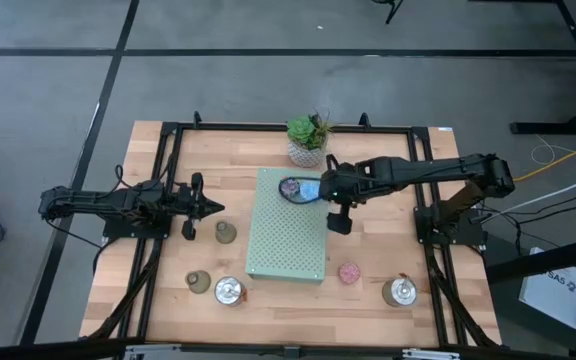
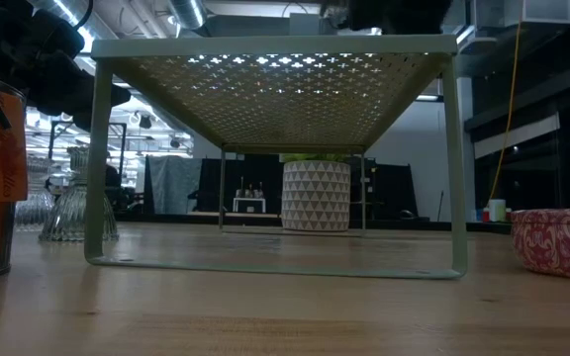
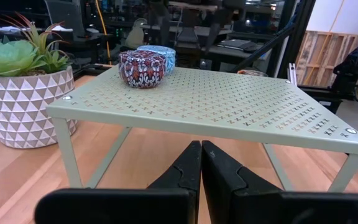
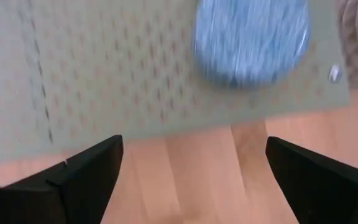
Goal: Pick & Place candle stick holders
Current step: Put the blue patterned scented candle on the shelf
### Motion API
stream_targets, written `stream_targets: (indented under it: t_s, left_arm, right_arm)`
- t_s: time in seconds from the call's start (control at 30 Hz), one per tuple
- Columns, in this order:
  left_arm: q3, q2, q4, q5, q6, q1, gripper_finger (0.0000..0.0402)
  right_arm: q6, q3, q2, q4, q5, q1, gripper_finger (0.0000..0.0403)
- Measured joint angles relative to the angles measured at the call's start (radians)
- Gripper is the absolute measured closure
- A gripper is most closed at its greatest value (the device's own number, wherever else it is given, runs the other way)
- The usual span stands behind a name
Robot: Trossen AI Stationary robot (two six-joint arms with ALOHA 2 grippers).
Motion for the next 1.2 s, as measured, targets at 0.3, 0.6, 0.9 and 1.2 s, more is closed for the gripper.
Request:
stream_targets:
  t_s: [0.3,0.6,0.9,1.2]
  left_arm:
    - [0.0,0.0,0.0,0.0,0.0,0.0,0.0395]
    - [0.0,0.0,0.0,0.0,0.0,0.0,0.0395]
    - [0.0,0.0,0.0,0.0,0.0,0.0,0.0395]
    - [0.0,0.0,0.0,0.0,0.0,0.0,0.0395]
  right_arm:
    - [-0.001,0.0,0.0,0.007,-0.018,0.014,0.0006]
    - [-0.001,0.0,0.001,0.135,-0.018,0.014,0.0006]
    - [0.035,0.0,-0.021,0.101,-0.018,0.018,0.0006]
    - [0.236,0.0,-0.051,0.019,-0.007,0.013,0.0006]
